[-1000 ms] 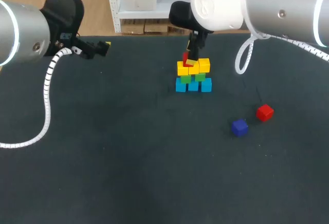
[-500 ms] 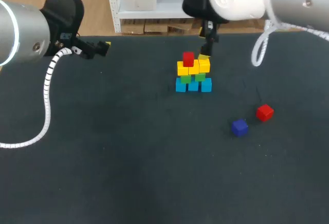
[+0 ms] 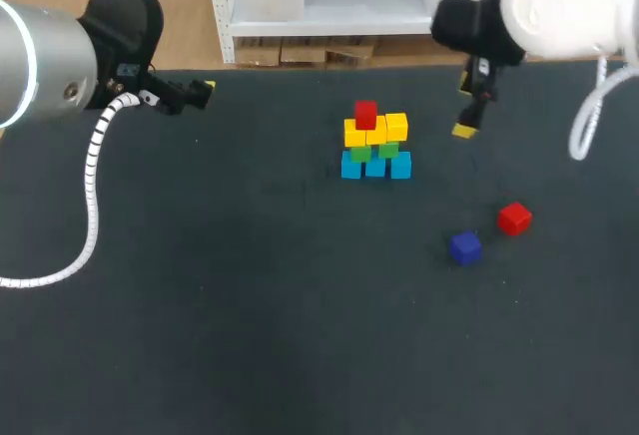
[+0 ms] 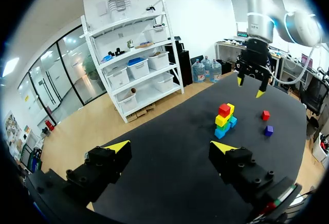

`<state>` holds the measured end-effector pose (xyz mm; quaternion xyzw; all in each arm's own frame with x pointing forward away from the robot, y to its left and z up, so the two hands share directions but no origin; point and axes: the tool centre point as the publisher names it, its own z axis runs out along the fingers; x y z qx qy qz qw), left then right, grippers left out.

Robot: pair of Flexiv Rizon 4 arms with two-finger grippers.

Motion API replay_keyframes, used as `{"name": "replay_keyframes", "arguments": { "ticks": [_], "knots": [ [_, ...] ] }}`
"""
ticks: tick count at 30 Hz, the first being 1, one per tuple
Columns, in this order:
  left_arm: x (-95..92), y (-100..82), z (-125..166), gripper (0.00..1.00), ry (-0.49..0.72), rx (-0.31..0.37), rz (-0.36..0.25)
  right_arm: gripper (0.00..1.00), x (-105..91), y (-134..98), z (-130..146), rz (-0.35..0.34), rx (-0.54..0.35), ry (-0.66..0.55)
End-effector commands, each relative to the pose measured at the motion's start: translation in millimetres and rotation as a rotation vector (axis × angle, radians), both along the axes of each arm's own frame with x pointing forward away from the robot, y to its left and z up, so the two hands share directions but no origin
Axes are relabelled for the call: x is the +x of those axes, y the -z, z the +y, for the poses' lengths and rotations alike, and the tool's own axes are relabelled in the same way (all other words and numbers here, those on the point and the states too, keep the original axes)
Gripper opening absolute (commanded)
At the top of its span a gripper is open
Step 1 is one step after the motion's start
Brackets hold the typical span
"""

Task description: Place the blue cubes, place green cubes on the blue cubes, place the yellow cubes on the green cubes, then place the red cubes on the yellow cubes, and place purple cube on the red cubes.

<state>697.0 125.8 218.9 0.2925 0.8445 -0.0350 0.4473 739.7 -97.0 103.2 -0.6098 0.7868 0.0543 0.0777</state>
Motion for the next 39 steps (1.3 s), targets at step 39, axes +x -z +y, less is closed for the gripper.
{"name": "replay_keyframes", "arguments": {
  "ticks": [39],
  "knots": [
    [1.3, 0.3, 1, 1.00, 0.005, -0.003, 0.001, 1.00, -105.5, 103, -68, 0.156, -0.078, 0.402]
  ]
}}
